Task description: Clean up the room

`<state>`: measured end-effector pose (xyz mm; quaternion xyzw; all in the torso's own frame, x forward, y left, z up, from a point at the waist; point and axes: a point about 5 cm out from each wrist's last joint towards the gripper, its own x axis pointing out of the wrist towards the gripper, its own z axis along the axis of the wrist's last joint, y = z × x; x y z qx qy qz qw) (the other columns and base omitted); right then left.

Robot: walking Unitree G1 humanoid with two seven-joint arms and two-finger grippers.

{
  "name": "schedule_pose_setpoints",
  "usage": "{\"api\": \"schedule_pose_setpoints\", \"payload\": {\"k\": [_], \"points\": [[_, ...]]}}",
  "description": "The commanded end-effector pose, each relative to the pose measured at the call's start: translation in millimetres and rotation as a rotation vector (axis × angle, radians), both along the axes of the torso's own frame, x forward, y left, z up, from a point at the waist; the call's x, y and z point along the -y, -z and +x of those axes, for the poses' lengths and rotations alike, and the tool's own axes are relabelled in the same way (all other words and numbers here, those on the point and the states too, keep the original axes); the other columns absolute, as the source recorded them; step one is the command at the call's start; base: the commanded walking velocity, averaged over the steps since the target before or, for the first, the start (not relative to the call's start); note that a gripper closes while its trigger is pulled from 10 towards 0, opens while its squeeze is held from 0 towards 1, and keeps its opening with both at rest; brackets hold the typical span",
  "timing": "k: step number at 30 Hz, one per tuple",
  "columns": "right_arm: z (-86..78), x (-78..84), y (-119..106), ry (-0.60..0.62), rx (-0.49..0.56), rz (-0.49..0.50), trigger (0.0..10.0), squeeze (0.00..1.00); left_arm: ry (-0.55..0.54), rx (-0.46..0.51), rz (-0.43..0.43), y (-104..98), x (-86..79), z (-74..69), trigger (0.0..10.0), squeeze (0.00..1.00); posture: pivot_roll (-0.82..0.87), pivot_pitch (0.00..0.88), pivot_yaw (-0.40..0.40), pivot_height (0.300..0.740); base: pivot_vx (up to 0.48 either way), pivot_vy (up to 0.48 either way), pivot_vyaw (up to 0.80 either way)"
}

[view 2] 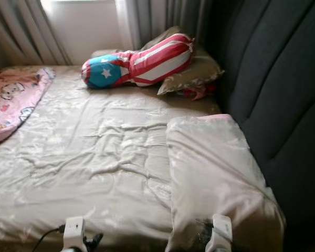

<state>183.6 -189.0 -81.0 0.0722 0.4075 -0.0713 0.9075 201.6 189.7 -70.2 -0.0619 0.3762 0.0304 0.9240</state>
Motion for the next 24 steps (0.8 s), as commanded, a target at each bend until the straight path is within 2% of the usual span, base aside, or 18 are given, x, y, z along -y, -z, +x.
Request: {"api": "schedule_pose_setpoints", "payload": {"k": [1,9,17,20,24], "points": [[0.1,0.0,-0.1,0.003,0.001,-0.002,10.0,0.0,-0.004,-0.076,0.001,8.9,1.1,-13.8,10.0,0.0,-0.06,0.0,0.01,0.74,0.0,0.0,0.0],[-5.2,-1.2,2.7,0.004,-0.019,0.001,10.0,0.0,0.002,-0.106,0.011,11.4,5.9,-16.0,10.0,0.0,-0.06,0.0,0.006,0.74,0.0,0.0,0.0],[-7.2,-4.1,4.2,-0.02,-0.032,-0.006,10.0,0.0,-0.002,-0.102,0.018,10.7,-1.1,-16.8,10.0,0.0,-0.05,0.0,0.005,0.74,0.0,0.0,0.0],[-6.6,-3.4,3.7,-0.04,-0.03,-0.037,10.0,0.0,-0.01,-0.108,0.019,11.2,-3.1,-18.1,10.0,0.0,-0.05,0.0,0.006,0.74,0.0,0.0,0.6],[-7.6,-4.3,4.3,-0.03,-0.032,-0.012,10.0,0.0,-0.019,-0.113,0.021,11.7,-3.9,-19.2,10.0,0.0,-0.05,0.0,0.002,0.74,0.0,0.0,0.49]]}}
